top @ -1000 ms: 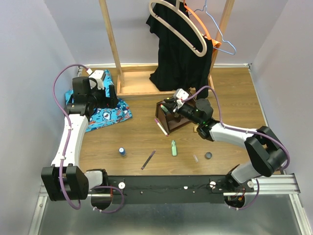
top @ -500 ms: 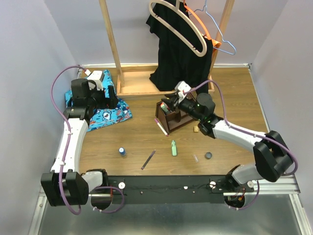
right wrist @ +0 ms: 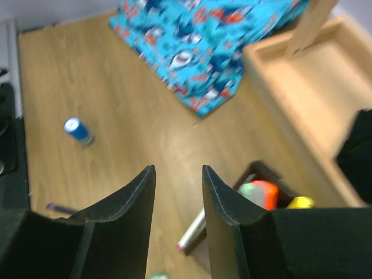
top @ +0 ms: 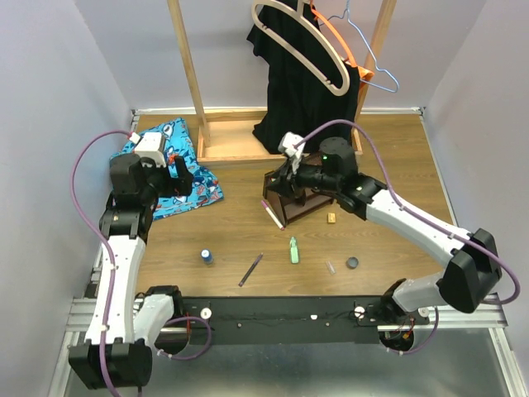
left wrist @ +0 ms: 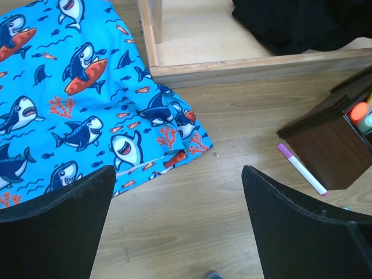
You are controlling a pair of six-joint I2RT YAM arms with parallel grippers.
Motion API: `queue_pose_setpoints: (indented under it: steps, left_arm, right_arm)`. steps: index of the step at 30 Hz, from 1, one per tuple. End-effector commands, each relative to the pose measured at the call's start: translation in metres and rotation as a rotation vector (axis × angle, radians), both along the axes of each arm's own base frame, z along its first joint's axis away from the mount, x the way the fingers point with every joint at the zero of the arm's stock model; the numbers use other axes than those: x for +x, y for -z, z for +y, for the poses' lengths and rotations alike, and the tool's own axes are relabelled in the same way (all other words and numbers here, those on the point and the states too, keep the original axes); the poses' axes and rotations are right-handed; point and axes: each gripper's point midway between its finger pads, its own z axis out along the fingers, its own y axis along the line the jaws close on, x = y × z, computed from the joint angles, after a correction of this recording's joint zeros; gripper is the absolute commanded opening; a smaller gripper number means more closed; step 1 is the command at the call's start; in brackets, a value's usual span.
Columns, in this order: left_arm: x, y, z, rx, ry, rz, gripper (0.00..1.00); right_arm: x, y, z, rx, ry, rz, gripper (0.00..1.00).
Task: Sort the stationery into containers
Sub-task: Pick up the pen from the center of the board.
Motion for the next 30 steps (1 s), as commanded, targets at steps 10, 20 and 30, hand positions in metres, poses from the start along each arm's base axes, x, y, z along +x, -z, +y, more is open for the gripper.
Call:
queue_pose_setpoints:
  steps: [10,20,30]
  left_arm:
    - [-0.042,0.006,0.025,-0.105,-0.204,0.020,0.99]
    - [-0.051,-0.001,0.030,-0.126,-0.242,-0.018,0.99]
    - [-0.052,0.007,0.033,-0.186,-0.266,-0.038,0.99]
  right_arm:
    - [-0.016,0.076,0.058,-0.222,0.221,0.270,0.57]
    - [0.042,0.121,0.068,-0.317,0.538,0.311,0.51]
    - [0.043,0.171,0.051,-0.477,0.614,0.347,0.50]
